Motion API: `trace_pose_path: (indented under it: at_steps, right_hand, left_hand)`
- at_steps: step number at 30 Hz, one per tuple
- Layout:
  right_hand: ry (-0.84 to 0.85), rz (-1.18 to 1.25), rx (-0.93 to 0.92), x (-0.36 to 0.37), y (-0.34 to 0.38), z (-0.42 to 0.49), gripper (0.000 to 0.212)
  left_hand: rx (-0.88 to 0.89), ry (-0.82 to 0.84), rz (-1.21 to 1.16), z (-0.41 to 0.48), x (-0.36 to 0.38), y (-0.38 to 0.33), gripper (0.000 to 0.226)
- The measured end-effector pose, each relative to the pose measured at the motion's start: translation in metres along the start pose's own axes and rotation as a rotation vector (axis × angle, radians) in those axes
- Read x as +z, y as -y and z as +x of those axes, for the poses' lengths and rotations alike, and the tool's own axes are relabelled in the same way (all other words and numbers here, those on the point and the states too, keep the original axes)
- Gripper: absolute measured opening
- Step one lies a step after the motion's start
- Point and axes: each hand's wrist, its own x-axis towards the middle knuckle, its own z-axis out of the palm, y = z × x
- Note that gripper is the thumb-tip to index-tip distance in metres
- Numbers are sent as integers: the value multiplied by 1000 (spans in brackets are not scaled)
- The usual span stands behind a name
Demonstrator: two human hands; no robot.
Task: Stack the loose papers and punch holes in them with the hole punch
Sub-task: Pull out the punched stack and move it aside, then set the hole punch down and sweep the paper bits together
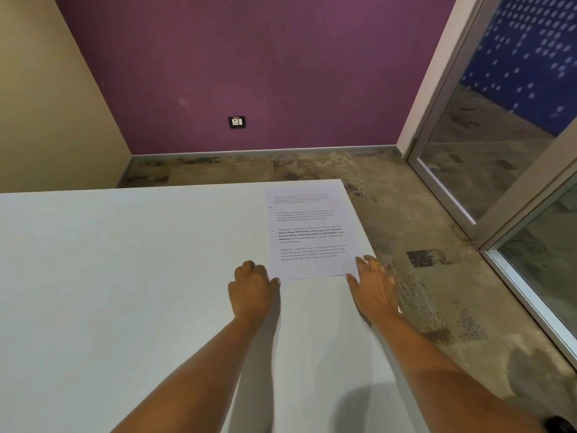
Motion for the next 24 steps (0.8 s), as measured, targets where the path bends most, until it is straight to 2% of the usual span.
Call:
trace_pose_path:
  at_steps: [6, 13, 24]
  right_hand:
    - [154, -10, -25, 1, 16, -66, 55]
    - [334, 44, -83, 3, 56, -144, 57]
    - [449, 87, -203, 14, 153, -253, 59]
  left_hand:
    - [90, 75, 132, -65, -8, 32, 42]
    - [109, 127, 168, -140, -27, 90, 42]
    - [-25, 100, 159, -230, -79, 233, 41]
